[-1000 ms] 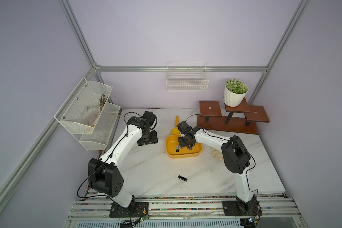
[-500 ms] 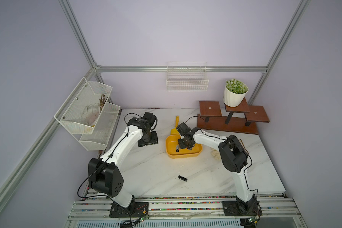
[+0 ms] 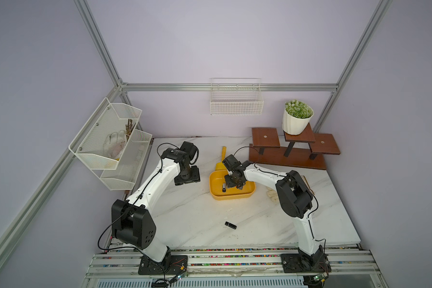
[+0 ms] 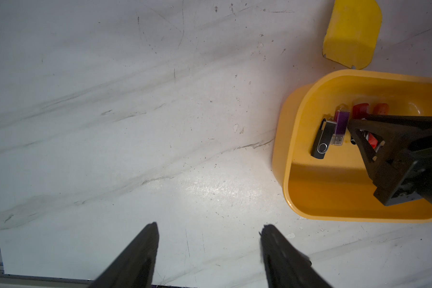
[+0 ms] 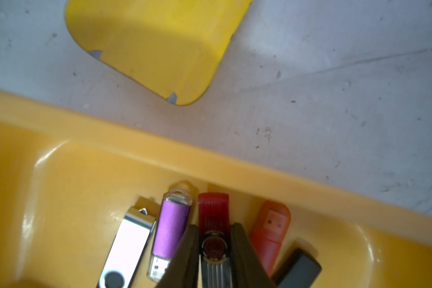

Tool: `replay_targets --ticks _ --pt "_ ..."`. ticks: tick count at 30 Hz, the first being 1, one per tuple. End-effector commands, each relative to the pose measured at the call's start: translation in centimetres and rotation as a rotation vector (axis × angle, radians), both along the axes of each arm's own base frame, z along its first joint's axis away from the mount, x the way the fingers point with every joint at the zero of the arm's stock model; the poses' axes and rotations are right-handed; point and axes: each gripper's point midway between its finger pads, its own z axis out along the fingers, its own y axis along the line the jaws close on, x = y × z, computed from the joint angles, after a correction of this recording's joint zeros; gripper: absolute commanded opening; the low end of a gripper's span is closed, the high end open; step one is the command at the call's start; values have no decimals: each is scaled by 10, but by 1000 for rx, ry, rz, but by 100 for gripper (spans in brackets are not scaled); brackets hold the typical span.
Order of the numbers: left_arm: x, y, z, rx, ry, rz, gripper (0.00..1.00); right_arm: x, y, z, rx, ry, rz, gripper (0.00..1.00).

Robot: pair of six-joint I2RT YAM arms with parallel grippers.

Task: Put the usb flash drive into the storage box
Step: Place the USB flash in the storage box, then pick up the USB flash from the center of the board.

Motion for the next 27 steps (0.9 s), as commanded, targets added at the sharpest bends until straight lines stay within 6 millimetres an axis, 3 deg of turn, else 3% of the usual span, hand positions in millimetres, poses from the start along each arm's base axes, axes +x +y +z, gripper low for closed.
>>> replay_targets --ticks 1,9,16,22,27 --pt "1 1 12 -28 -47 18 69 6 -1 3 -5 -14 -13 30" --pt "1 1 12 -28 -47 18 70 9 -2 15 -1 -41 -24 35" --pt "1 1 12 -28 -47 14 69 2 -8 62 30 -96 -26 35" --pt "-3 2 7 -22 -40 12 70 -47 -21 94 43 -117 25 40" --pt "-1 6 0 2 -33 2 70 -112 -19 106 49 -92 87 46"
